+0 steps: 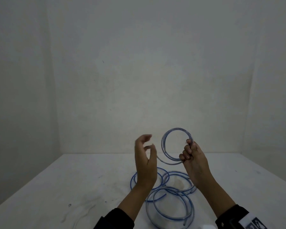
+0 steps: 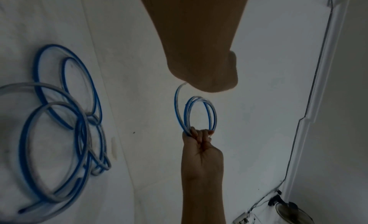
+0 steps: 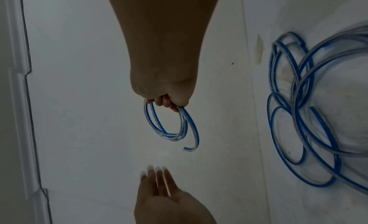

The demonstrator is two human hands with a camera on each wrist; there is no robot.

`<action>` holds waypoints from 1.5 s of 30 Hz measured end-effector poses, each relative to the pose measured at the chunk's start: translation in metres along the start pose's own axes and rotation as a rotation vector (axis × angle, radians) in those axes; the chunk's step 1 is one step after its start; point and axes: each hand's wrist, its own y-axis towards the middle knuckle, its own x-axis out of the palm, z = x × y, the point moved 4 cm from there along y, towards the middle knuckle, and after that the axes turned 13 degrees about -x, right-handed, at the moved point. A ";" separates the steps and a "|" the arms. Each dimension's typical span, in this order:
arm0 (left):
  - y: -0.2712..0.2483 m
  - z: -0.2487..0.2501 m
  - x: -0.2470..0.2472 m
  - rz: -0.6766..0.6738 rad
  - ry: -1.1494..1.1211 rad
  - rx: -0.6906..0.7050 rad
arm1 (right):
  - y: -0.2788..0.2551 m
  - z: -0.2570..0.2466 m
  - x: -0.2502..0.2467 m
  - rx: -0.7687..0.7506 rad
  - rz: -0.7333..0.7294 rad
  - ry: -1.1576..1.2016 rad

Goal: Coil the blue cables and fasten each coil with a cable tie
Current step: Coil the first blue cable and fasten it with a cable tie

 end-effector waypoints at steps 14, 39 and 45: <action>-0.019 -0.046 0.022 -0.158 -0.524 -0.707 | -0.017 0.020 0.005 0.126 -0.060 0.027; -0.043 -0.035 -0.087 -0.551 -0.193 -0.980 | -0.074 0.036 0.035 -0.102 -0.793 -0.831; -0.054 -0.031 -0.109 -0.583 -0.191 -1.024 | -0.094 0.053 0.051 -0.349 -0.950 -0.939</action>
